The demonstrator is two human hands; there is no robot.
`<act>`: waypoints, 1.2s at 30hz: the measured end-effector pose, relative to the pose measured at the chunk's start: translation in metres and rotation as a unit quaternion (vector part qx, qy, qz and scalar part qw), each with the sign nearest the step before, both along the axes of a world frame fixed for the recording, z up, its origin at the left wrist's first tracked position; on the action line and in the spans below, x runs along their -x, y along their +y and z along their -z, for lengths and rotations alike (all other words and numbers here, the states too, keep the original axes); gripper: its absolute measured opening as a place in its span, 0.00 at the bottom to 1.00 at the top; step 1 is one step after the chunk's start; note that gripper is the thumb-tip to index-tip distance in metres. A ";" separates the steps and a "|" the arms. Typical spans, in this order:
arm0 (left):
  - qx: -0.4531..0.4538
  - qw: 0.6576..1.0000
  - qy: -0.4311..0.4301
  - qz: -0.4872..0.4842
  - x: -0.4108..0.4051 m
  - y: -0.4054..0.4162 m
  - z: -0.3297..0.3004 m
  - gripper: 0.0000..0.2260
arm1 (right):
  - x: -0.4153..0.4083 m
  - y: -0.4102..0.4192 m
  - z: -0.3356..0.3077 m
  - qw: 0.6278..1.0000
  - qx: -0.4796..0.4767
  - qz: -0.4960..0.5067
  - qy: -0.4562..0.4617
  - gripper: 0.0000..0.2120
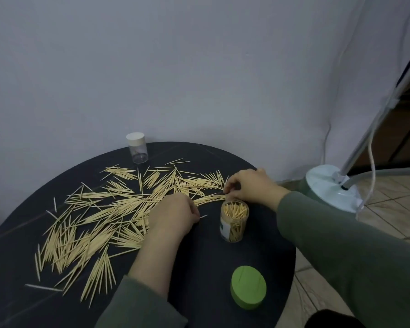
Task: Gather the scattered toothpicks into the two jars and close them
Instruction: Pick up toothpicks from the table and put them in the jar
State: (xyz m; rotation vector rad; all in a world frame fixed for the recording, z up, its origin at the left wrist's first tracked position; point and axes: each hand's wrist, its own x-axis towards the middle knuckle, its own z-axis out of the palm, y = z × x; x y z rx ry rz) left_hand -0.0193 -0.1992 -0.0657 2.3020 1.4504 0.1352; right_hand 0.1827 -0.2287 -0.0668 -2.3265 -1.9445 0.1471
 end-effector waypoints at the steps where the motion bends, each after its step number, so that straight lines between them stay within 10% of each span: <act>1: -0.021 1.000 -0.015 -0.008 -0.003 -0.001 0.002 0.04 | 0.000 0.004 -0.004 1.000 0.010 -0.006 -0.002 0.07; 10: -0.203 0.979 -0.034 0.003 -0.024 0.000 0.032 0.13 | 0.003 0.012 0.000 0.998 -0.014 -0.047 -0.025 0.06; 36: -0.201 0.979 0.024 -0.032 -0.028 -0.007 0.029 0.11 | 0.015 -0.016 0.012 0.982 -0.043 -0.084 -0.165 0.13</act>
